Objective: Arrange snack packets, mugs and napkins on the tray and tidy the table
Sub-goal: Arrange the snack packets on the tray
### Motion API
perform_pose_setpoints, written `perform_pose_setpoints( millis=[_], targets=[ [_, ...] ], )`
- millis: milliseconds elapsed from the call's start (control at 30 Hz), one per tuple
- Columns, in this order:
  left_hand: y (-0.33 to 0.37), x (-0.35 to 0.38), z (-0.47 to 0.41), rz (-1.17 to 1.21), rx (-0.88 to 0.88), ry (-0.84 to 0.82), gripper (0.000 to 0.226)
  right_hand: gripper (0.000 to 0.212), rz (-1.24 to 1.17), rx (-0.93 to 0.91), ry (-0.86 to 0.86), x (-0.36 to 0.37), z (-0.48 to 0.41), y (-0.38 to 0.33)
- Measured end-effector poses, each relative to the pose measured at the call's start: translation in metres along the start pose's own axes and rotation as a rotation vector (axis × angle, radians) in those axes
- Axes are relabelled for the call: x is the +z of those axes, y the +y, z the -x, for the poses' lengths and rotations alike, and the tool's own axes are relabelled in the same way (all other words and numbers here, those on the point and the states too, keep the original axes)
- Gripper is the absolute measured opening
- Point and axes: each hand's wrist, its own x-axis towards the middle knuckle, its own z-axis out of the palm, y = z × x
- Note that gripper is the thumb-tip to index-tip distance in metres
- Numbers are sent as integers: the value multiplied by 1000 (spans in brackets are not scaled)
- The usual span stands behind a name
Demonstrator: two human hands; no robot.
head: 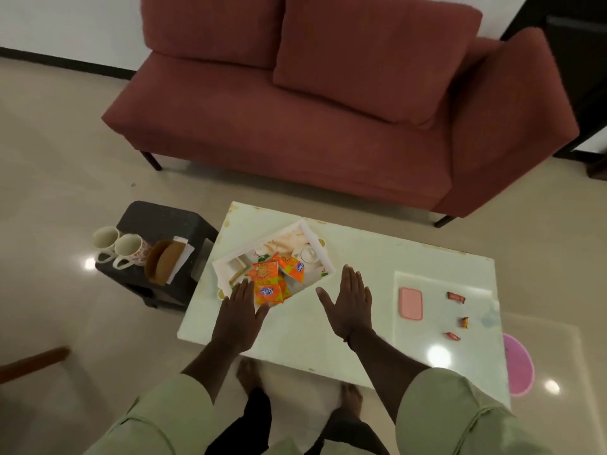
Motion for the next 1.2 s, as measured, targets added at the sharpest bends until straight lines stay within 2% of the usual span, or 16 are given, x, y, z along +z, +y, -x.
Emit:
perform_pose_setpoints(
  millis=[133,233,300,400,467,600,700,767,933,1033,1100,1200],
  targets=[
    [-30,-15,-48,233,-43,-196,57,82,-213,234,-59,14,-22,-36],
    [-39,-16,-90,260,-13,-317,43,66,-803,440,-162,22,-43,-58],
    [-43,-12,-116,272,1,-363,39,48,-1062,580,-227,30,-58,-64],
    [-48,3,-148,357,-19,-320,42,67,-1242,760,-323,53,-76,-59],
    [-49,18,-171,358,-39,-268,44,69,-1361,859,-325,73,-89,-52],
    [-53,51,-210,307,-50,-223,49,46,-1434,976,-305,114,-115,-43],
    [-59,77,-238,217,-75,-219,62,48,-1428,1015,-306,149,-135,-38],
    [-59,89,-252,205,-97,-214,68,49,-1450,1046,-224,168,-148,-35],
    [-58,121,-284,188,-137,-197,52,34,-1467,1104,6,206,-175,-29],
    [-58,130,-299,245,-174,-205,51,21,-1481,1099,123,217,-185,-24],
    [-60,131,-300,325,-170,-141,48,8,-1412,1025,160,216,-194,-19],
    [-65,124,-293,527,-194,-22,39,11,-1447,939,271,204,-207,-17]
  ],
)
